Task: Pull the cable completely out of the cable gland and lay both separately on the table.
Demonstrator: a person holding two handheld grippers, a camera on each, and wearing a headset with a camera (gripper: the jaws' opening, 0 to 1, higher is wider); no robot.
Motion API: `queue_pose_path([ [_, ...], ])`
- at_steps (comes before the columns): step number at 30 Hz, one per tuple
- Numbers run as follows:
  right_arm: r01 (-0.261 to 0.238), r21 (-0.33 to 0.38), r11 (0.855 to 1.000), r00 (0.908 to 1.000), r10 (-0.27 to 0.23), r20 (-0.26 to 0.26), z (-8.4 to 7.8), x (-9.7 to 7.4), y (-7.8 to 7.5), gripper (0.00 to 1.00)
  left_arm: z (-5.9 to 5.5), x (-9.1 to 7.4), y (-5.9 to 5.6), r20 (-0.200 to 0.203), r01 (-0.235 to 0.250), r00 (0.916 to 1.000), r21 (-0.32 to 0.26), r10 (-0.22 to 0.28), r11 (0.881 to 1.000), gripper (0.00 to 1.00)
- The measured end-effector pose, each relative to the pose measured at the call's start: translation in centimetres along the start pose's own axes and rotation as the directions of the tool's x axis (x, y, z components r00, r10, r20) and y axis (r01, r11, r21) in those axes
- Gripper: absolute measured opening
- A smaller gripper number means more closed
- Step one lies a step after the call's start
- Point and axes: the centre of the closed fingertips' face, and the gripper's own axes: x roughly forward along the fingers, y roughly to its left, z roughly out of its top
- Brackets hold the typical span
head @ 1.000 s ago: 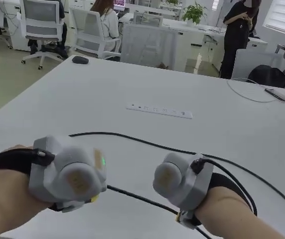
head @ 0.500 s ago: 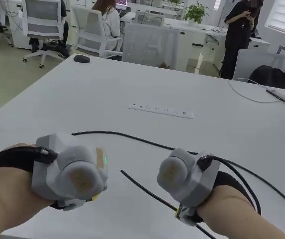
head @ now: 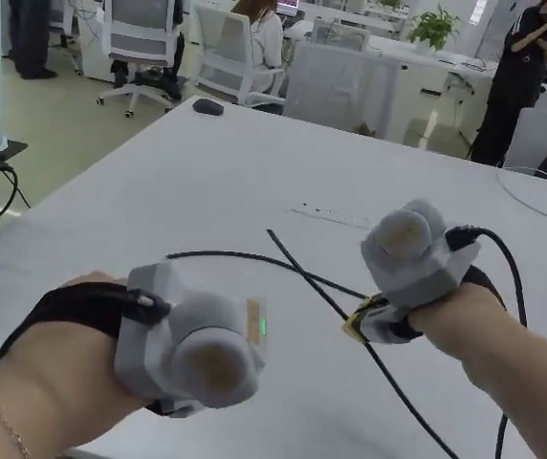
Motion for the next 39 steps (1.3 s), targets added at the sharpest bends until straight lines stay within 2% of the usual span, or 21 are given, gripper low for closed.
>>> queue_pose_path([
  [1, -0.037, 0.065, 0.997, 0.9992, 0.036, 0.016, 0.0, 1.1, -0.7, 0.04, 0.0, 0.0, 0.0, 0.002, 0.002, 1.0, 0.0, -0.002, 1.0, 0.16],
  [2, -0.048, 0.082, 0.995, 0.9987, 0.047, 0.019, -0.1, 1.5, -0.9, 0.04, 0.1, 0.0, -0.1, 0.004, 0.006, 1.0, 0.0, -0.006, 1.0, 0.16],
  [3, -0.066, 0.15, 0.986, 0.9978, 0.065, 0.01, -0.7, 2.6, -1.7, 0.04, 0.1, 0.0, -0.1, 0.005, 0.008, 1.0, 0.001, -0.008, 1.0, 0.16],
  [4, -0.055, 0.195, 0.979, 0.9982, 0.059, -0.013, -1.6, 3.5, -2.6, 0.04, 0.2, 0.1, -0.2, 0.007, 0.012, 0.9999, 0.001, -0.012, 1.0, 0.16],
  [5, -0.042, 0.208, 0.977, 0.9985, 0.048, -0.026, -2.2, 4.0, -3.3, 0.04, 0.3, 0.1, -0.2, 0.008, 0.014, 0.9999, 0.003, -0.014, 1.0, 0.16],
  [6, -0.006, 0.236, 0.972, 0.9989, 0.016, -0.044, -3.2, 4.6, -4.3, 0.04, 0.3, 0.1, -0.3, 0.009, 0.016, 0.9998, 0.006, -0.016, 1.0, 0.16],
  [8, 0.033, 0.233, 0.972, 0.9974, -0.018, -0.069, -4.3, 5.1, -5.5, 0.05, 0.4, 0.1, -0.4, 0.009, 0.019, 0.9998, 0.009, -0.019, 1.0, 0.16],
  [9, 0.077, 0.222, 0.972, 0.9954, -0.062, -0.073, -5.0, 5.4, -6.7, 0.05, 0.3, 0.1, -0.5, 0.009, 0.022, 0.9997, 0.008, -0.022, 1.0, 0.16],
  [10, 0.087, 0.206, 0.975, 0.9931, -0.068, -0.095, -5.6, 5.5, -7.1, 0.07, 0.3, 0.2, -0.5, 0.007, 0.024, 0.9997, 0.007, -0.024, 1.0, 0.16],
  [12, 0.074, 0.211, 0.975, 0.9846, -0.037, -0.171, -7.2, 5.3, -7.1, 0.08, 0.2, 0.3, -0.7, 0.001, 0.029, 0.9996, 0.013, -0.029, 0.999, 0.16],
  [14, 0.076, 0.222, 0.972, 0.988, -0.043, -0.148, -7.2, 4.6, -7.8, 0.13, 0.2, 0.4, -0.9, -0.002, 0.037, 0.9993, 0.019, -0.037, 0.999, 0.16],
  [17, 0.074, 0.233, 0.97, 0.9924, -0.049, -0.113, -6.9, 2.6, -7.6, 0.19, 0.2, 0.6, -1.2, -0.009, 0.049, 0.9988, 0.031, -0.049, 0.998, 0.16],
  [20, 0.029, 0.227, 0.973, 0.9987, -0.018, -0.047, -6.4, 0.6, -6.0, 0.2, 0.1, 0.7, -1.3, -0.017, 0.055, 0.9984, 0.034, -0.054, 0.998, 0.16],
  [21, 0.005, 0.214, 0.977, 0.9992, 0.004, -0.04, -6.5, -0.5, -4.9, 0.21, 0.1, 0.7, -1.3, -0.018, 0.057, 0.9982, 0.034, -0.056, 0.998, 0.16],
  [24, -0.012, 0.148, 0.989, 0.9999, 0.014, -0.01, -6.7, -3.6, -3.1, 0.23, 0.1, 1.0, -1.7, -0.027, 0.068, 0.9974, 0.046, -0.067, 0.997, 0.16],
  [29, -0.077, 0.115, 0.99, 0.9949, 0.068, 0.074, -7.1, -8.6, 2.2, 0.25, 0.4, 1.1, -1.9, -0.024, 0.082, 0.9964, 0.053, -0.081, 0.995, 0.16],
  [31, -0.087, 0.11, 0.99, 0.9928, 0.077, 0.092, -7.8, -10.5, 4.2, 0.25, 0.6, 1.1, -1.9, -0.019, 0.09, 0.9958, 0.051, -0.089, 0.995, 0.16],
  [33, -0.093, 0.104, 0.99, 0.9894, 0.08, 0.121, -8.1, -11.9, 5.7, 0.25, 1.0, 1.2, -2.3, -0.001, 0.123, 0.9924, 0.028, -0.123, 0.992, 0.16],
  [35, -0.104, 0.125, 0.987, 0.9839, 0.084, 0.158, -8.8, -13.6, 7.6, 0.25, 1.4, 1.3, -2.4, 0.006, 0.148, 0.9889, 0.015, -0.148, 0.989, 0.16],
  [37, -0.099, 0.138, 0.985, 0.9824, 0.074, 0.171, -9.3, -14.6, 8.5, 0.25, 1.7, 1.5, -2.2, 0.005, 0.167, 0.9858, 0.023, -0.168, 0.986, 0.16],
  [39, -0.077, 0.156, 0.985, 0.9784, 0.044, 0.202, -9.3, -15.9, 9.0, 0.24, 1.9, 1.9, -2.1, 0.003, 0.196, 0.9806, 0.036, -0.196, 0.98, 0.16],
])
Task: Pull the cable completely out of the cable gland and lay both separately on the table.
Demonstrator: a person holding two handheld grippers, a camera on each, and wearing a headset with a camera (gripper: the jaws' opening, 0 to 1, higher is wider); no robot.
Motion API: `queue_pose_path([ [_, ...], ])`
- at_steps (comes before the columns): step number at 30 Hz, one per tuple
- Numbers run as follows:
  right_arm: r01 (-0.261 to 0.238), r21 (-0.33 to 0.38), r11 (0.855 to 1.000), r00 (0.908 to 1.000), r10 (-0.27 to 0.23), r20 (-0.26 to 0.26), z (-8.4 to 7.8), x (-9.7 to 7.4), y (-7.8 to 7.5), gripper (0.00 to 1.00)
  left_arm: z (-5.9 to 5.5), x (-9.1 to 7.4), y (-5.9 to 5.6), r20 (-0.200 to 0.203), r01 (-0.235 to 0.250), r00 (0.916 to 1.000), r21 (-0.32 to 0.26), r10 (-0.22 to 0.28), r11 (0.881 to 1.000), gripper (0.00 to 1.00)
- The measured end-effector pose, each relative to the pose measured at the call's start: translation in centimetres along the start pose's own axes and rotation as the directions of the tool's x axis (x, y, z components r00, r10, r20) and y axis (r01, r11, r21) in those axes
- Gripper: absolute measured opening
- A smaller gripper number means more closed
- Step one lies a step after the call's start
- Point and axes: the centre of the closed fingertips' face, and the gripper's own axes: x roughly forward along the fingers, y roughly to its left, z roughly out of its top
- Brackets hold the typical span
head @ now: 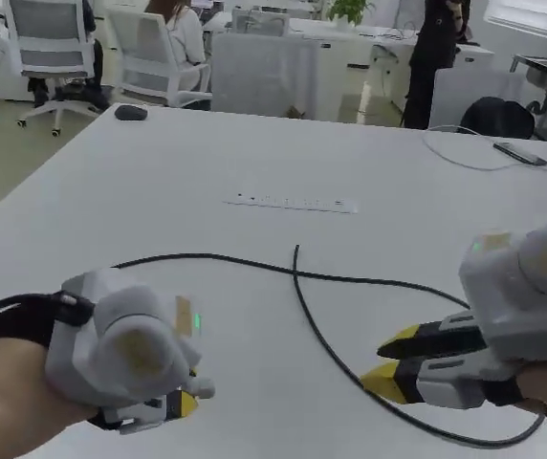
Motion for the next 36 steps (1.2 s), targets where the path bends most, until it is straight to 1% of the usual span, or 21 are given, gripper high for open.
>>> queue_pose_path([
  [3, 0.04, 0.026, 0.999, 0.9979, -0.042, 0.05, 0.6, -1.7, 0.4, 0.23, 0.3, 1.3, 0.3, 0.013, 0.059, 0.9981, -0.005, -0.059, 0.998, 0.16],
  [8, 0.051, 0.047, 0.998, 0.9954, -0.055, 0.079, 1.1, -2.6, 0.7, 0.23, 0.3, 4.3, 0.8, 0.044, 0.145, 0.9888, -0.055, -0.142, 0.988, 0.16],
  [10, 0.062, 0.053, 0.997, 0.9944, -0.066, 0.082, 1.2, -2.7, 0.7, 0.23, 0.2, 5.7, 0.3, 0.072, 0.203, 0.9778, -0.101, -0.197, 0.974, 0.16],
  [11, 0.071, 0.05, 0.996, 0.9939, -0.075, 0.081, 1.2, -2.7, 0.5, 0.23, -0.2, 6.4, -0.1, 0.065, 0.244, 0.9693, -0.127, -0.237, 0.962, 0.16],
  [12, 0.083, 0.051, 0.995, 0.9932, -0.087, 0.078, 1.1, -2.7, 0.3, 0.23, -0.5, 6.9, -0.1, 0.062, 0.25, 0.9678, -0.143, -0.244, 0.958, 0.16],
  [13, 0.086, 0.06, 0.994, 0.9933, -0.091, 0.071, 1.0, -2.8, 0.3, 0.23, -0.6, 7.4, 0.0, 0.058, 0.245, 0.9692, -0.127, -0.239, 0.961, 0.16],
  [14, 0.083, 0.063, 0.995, 0.9945, -0.087, 0.059, 0.7, -2.8, 0.4, 0.23, -1.0, 8.0, -0.2, 0.041, 0.264, 0.9646, -0.14, -0.261, 0.954, 0.16],
  [15, 0.082, 0.059, 0.995, 0.9949, -0.085, 0.054, 0.6, -2.9, 0.5, 0.23, -1.2, 8.4, -0.2, 0.038, 0.271, 0.9627, -0.145, -0.268, 0.952, 0.16],
  [16, 0.083, 0.059, 0.995, 0.995, -0.086, 0.051, 0.5, -2.9, 0.6, 0.23, -1.5, 8.6, -0.3, 0.028, 0.287, 0.9578, -0.161, -0.286, 0.944, 0.16],
  [18, 0.082, 0.064, 0.995, 0.9953, -0.085, 0.046, 0.2, -3.0, 0.7, 0.23, -1.4, 8.9, -0.3, 0.036, 0.296, 0.9551, -0.171, -0.294, 0.94, 0.16],
  [20, 0.085, 0.073, 0.994, 0.9953, -0.088, 0.039, 0.0, -3.1, 0.7, 0.23, -1.3, 9.1, -0.6, 0.044, 0.302, 0.9533, -0.168, -0.299, 0.938, 0.16],
  [22, 0.089, 0.072, 0.993, 0.995, -0.092, 0.038, 0.1, -3.3, 0.7, 0.23, -1.7, 9.5, -1.1, 0.029, 0.308, 0.9513, -0.12, -0.307, 0.944, 0.16],
  [23, 0.093, 0.074, 0.993, 0.9944, -0.096, 0.044, 0.2, -3.4, 0.7, 0.24, -2.0, 9.7, -1.2, 0.012, 0.307, 0.9516, -0.093, -0.307, 0.947, 0.16],
  [24, 0.096, 0.08, 0.992, 0.9937, -0.1, 0.049, 0.3, -3.5, 0.8, 0.24, -2.1, 9.7, -1.2, 0.01, 0.301, 0.9533, -0.094, -0.302, 0.949, 0.16],
  [26, 0.1, 0.085, 0.991, 0.9929, -0.105, 0.056, 0.4, -3.7, 0.9, 0.24, -2.1, 9.7, -1.4, 0.021, 0.316, 0.9487, -0.118, -0.316, 0.941, 0.16],
  [28, 0.105, 0.087, 0.991, 0.9925, -0.11, 0.054, 0.3, -3.9, 1.1, 0.24, -2.0, 9.4, -1.5, 0.024, 0.316, 0.9487, -0.123, -0.315, 0.941, 0.17],
  [30, 0.106, 0.086, 0.991, 0.9927, -0.11, 0.048, 0.2, -4.0, 1.4, 0.24, -1.6, 8.5, -1.3, 0.025, 0.303, 0.953, -0.107, -0.302, 0.947, 0.2],
  [31, 0.106, 0.083, 0.991, 0.9929, -0.11, 0.046, 0.1, -4.0, 1.5, 0.23, -0.9, 7.7, -0.7, 0.042, 0.271, 0.9624, -0.089, -0.268, 0.958, 0.23],
  [32, 0.106, 0.082, 0.991, 0.993, -0.11, 0.043, 0.0, -4.0, 1.5, 0.23, -0.6, 7.1, -0.4, 0.052, 0.263, 0.9645, -0.095, -0.259, 0.96, 0.26],
  [34, 0.095, 0.08, 0.992, 0.9947, -0.098, 0.031, 0.0, -3.9, 1.9, 0.23, 0.0, 5.2, -0.1, 0.059, 0.258, 0.966, -0.125, -0.252, 0.958, 0.28],
  [36, 0.086, 0.072, 0.994, 0.9953, -0.089, 0.039, 0.3, -3.9, 2.3, 0.23, 0.8, 2.9, 0.5, 0.087, 0.225, 0.973, -0.147, -0.214, 0.963, 0.29],
])
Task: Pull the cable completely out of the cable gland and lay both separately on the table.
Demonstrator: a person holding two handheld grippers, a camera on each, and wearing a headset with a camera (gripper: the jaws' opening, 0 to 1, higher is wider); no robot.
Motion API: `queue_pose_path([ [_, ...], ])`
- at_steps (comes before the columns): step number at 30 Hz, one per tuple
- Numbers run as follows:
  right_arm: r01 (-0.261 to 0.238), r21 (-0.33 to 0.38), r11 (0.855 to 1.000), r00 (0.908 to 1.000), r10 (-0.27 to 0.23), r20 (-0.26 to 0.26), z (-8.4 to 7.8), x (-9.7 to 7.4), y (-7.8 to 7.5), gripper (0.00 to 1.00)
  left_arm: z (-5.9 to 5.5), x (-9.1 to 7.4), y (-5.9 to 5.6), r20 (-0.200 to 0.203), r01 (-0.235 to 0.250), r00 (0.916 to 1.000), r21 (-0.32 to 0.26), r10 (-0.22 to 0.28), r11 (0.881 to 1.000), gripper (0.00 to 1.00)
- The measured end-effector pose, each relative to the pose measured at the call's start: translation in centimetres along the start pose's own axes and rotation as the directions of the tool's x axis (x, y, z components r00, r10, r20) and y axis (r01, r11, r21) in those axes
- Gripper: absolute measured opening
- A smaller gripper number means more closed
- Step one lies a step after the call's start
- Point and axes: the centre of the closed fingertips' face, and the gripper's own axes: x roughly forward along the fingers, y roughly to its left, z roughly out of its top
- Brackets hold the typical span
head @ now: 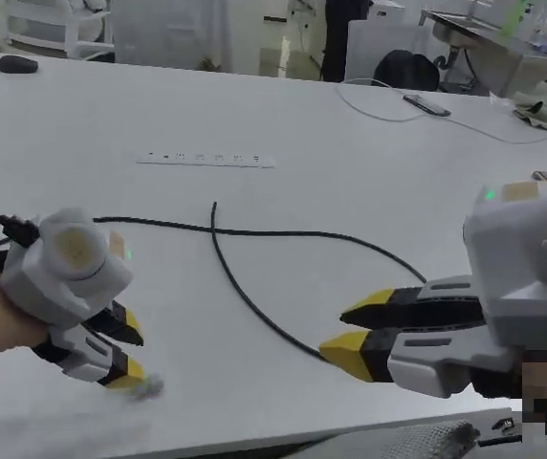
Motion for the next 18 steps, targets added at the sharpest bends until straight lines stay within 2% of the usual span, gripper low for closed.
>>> queue_pose_path([
  [2, -0.025, 0.005, 1.0, 0.9996, 0.025, 0.013, 0.3, 0.1, 0.6, 0.23, 1.2, -2.5, -0.5, 0.055, -0.033, 0.9978, -0.053, 0.036, 0.998, 0.31],
  [3, -0.038, 0.013, 0.999, 0.9991, 0.038, 0.017, 0.3, 0.2, 0.9, 0.23, 1.6, -3.6, -0.8, 0.074, -0.043, 0.9961, -0.083, 0.049, 0.996, 0.32],
  [4, -0.048, 0.017, 0.999, 0.9987, 0.047, 0.019, 0.4, 0.3, 1.1, 0.23, 1.7, -4.7, -1.1, 0.076, -0.059, 0.9948, -0.115, 0.068, 0.992, 0.33],
  [6, -0.069, 0.018, 0.997, 0.9974, 0.068, 0.023, 0.5, 0.5, 1.8, 0.23, 2.3, -8.0, -2.1, 0.105, -0.123, 0.9848, -0.135, 0.138, 0.983, 0.32],
  [8, -0.087, 0.012, 0.996, 0.996, 0.087, 0.021, 0.4, 0.6, 2.3, 0.23, 2.7, -10.0, -3.0, 0.138, -0.146, 0.9754, -0.18, 0.172, 0.973, 0.32],
  [9, -0.096, 0.011, 0.995, 0.9952, 0.096, 0.021, 0.4, 0.6, 2.6, 0.23, 3.0, -11.2, -3.8, 0.177, -0.15, 0.9655, -0.223, 0.191, 0.963, 0.33],
  [10, -0.099, 0.012, 0.995, 0.9949, 0.099, 0.02, 0.4, 0.6, 2.6, 0.23, 3.0, -11.6, -4.0, 0.186, -0.15, 0.9627, -0.238, 0.197, 0.96, 0.33],
  [12, -0.106, 0.01, 0.994, 0.9943, 0.106, 0.009, 0.2, 0.6, 2.9, 0.22, 2.8, -13.2, -5.0, 0.222, -0.161, 0.9464, -0.304, 0.234, 0.939, 0.34],
  [13, -0.106, 0.012, 0.994, 0.9944, 0.106, 0.005, 0.1, 0.6, 2.9, 0.22, 2.4, -13.9, -5.3, 0.231, -0.175, 0.9367, -0.342, 0.263, 0.923, 0.33],
  [14, -0.105, 0.015, 0.994, 0.9944, 0.105, 0.003, 0.0, 0.5, 2.9, 0.23, 2.0, -14.4, -5.5, 0.232, -0.188, 0.93, -0.366, 0.285, 0.911, 0.33],
  [15, -0.107, 0.022, 0.994, 0.9943, 0.107, -0.001, -0.2, 0.5, 2.9, 0.23, 1.2, -14.9, -5.4, 0.226, -0.223, 0.9167, -0.394, 0.329, 0.892, 0.33],
  [16, -0.109, 0.03, 0.994, 0.9941, 0.109, -0.004, -0.3, 0.5, 2.9, 0.25, 0.7, -15.2, -5.4, 0.219, -0.248, 0.9087, -0.403, 0.356, 0.881, 0.34],
  [18, -0.109, 0.048, 0.993, 0.994, 0.109, -0.008, -0.7, 0.6, 2.7, 0.28, -0.5, -15.9, -5.4, 0.21, -0.281, 0.8889, -0.451, 0.407, 0.847, 0.38],
])
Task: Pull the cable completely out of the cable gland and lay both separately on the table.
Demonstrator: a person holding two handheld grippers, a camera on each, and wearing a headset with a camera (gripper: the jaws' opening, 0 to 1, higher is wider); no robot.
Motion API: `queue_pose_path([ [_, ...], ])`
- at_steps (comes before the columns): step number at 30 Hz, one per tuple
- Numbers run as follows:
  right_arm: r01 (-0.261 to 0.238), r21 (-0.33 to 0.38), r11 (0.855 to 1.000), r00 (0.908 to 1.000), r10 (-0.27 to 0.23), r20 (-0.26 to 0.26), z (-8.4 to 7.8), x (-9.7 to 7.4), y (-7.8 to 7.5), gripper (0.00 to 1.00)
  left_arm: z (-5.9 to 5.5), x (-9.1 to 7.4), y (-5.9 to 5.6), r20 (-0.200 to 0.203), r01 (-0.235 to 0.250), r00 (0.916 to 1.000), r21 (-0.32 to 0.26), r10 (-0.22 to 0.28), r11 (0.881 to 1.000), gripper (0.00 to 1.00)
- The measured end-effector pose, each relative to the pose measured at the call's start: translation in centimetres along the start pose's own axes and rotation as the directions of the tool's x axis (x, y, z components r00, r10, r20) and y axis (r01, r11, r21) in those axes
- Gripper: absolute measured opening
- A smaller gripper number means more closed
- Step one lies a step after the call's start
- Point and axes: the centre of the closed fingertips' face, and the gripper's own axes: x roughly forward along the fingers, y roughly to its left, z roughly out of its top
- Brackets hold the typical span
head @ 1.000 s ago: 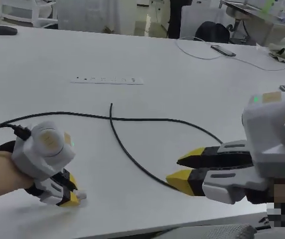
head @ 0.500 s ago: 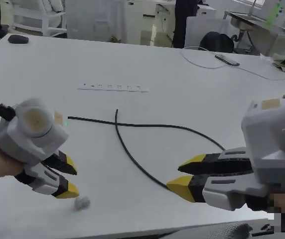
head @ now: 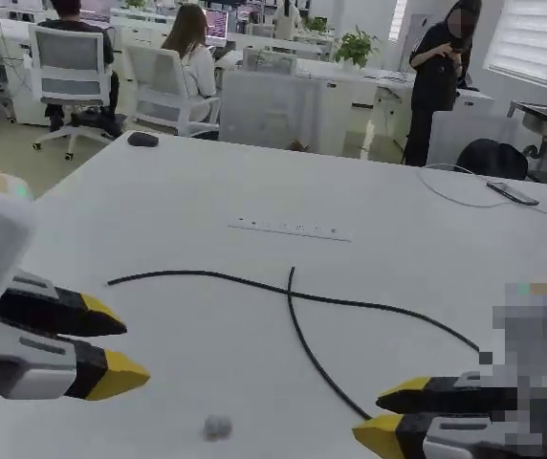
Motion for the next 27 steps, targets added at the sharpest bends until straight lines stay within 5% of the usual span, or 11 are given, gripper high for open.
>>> queue_pose_path([
  [6, 0.018, 0.115, 0.993, 0.9998, -0.02, 0.009, -1.5, 0.2, -1.7, 0.3, -0.8, -2.0, 1.8, 0.074, -0.106, 0.9906, -0.121, 0.115, 0.987, 0.43],
  [11, 0.049, 0.167, 0.985, 0.9983, -0.054, 0.023, -1.6, -0.2, -2.8, 0.36, -2.4, -2.6, 2.9, 0.06, -0.16, 0.9829, -0.183, 0.174, 0.97, 0.49],
  [22, 0.049, 0.196, 0.979, 0.9976, -0.057, 0.038, -0.8, -0.3, -3.0, 0.46, -3.5, -2.4, 5.0, 0.068, -0.191, 0.9734, -0.286, 0.219, 0.939, 0.56],
  [27, 0.044, 0.198, 0.979, 0.9981, -0.052, 0.033, -0.9, -0.4, -2.9, 0.48, -3.8, -2.5, 4.9, 0.054, -0.194, 0.9745, -0.281, 0.218, 0.94, 0.55],
])
